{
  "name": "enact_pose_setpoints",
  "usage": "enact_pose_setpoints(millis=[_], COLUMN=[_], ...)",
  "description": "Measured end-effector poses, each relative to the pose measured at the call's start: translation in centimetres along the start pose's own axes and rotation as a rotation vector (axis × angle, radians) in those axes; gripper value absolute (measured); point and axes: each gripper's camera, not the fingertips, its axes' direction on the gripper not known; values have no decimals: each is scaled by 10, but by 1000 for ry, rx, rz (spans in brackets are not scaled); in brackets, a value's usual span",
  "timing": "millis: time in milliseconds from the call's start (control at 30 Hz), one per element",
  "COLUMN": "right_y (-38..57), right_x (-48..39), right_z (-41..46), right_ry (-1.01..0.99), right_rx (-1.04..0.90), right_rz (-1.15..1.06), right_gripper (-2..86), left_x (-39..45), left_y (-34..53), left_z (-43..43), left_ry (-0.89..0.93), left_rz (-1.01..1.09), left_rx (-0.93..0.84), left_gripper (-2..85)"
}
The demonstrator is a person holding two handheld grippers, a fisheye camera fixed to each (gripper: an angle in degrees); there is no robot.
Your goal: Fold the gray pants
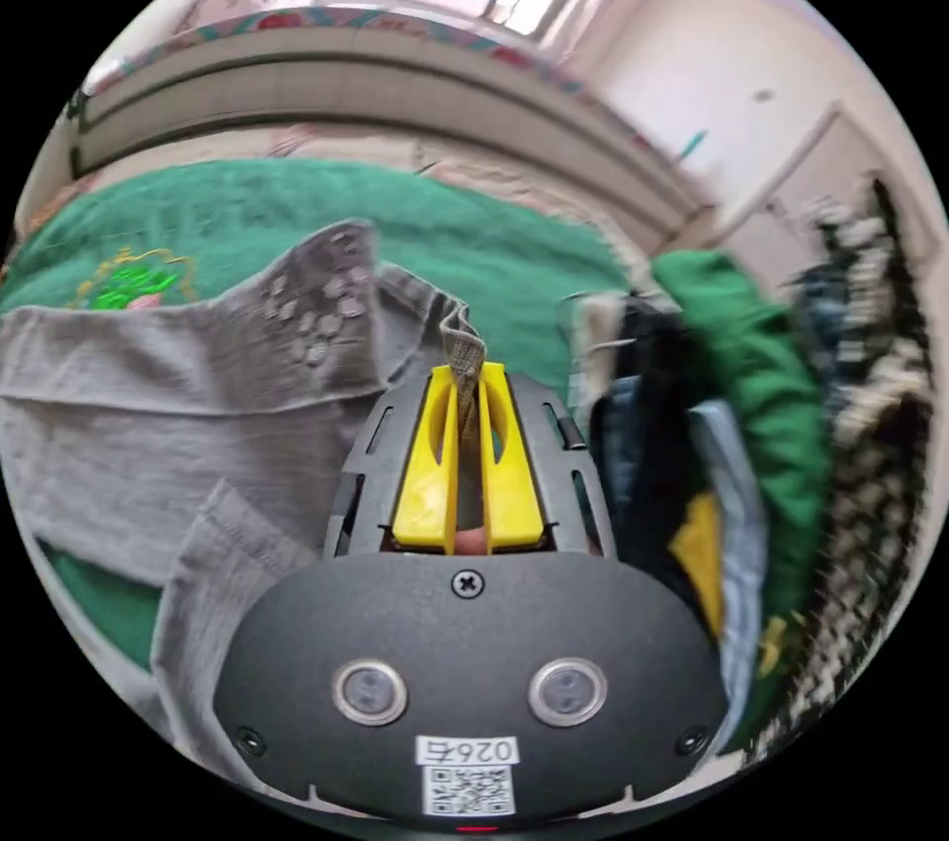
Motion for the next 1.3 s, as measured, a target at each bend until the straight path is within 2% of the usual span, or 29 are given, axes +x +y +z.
enact_pose_setpoints(millis=[67, 133, 267, 400, 500, 600, 633, 900, 1100, 1233, 1300], right_y=[-2, 0, -9, -19, -30, -49, -55, -60, -50, -37, -30], right_x=[-6, -1, 13, 4, -19, -31, -31, -9, -14, -9, -4], right_z=[-51, -72, -70, -91, -96, -61, -37, -32, -29, -26, -30], right_ry=[373, 499, 462, 443, 334, 190, 100, 12, 50, 27, 60], right_rx=[134, 199, 57, 126, 163, -26, -171, -168, -165, -167, -168], right_rz=[82, 139, 162, 154, 28, -84, -121, -7, -24, 3, 39], right_gripper=[25, 60, 80, 48, 2, -7, -8, -9, -9, -9, -9], left_x=[-7, -14, -40, -63, -79, -86, -88, -76, -62, -71, -81], left_y=[-7, -8, -11, -5, 1, 7, 9, 23, 48, 90, 120], left_z=[-5, -7, -12, -14, -15, -19, -21, -49, -94, -143, -172], left_ry=[28, 51, 161, 262, 333, 364, 366, 288, 25, -41, 16], left_rz=[1, -3, -60, -118, -153, -149, -146, -89, -73, -110, -129], left_rx=[-25, -16, -7, 17, 33, 50, 56, 57, 79, 202, 328], left_gripper=[-9, -8, -8, -8, -8, -8, -8, -7, -7, -7, -7])
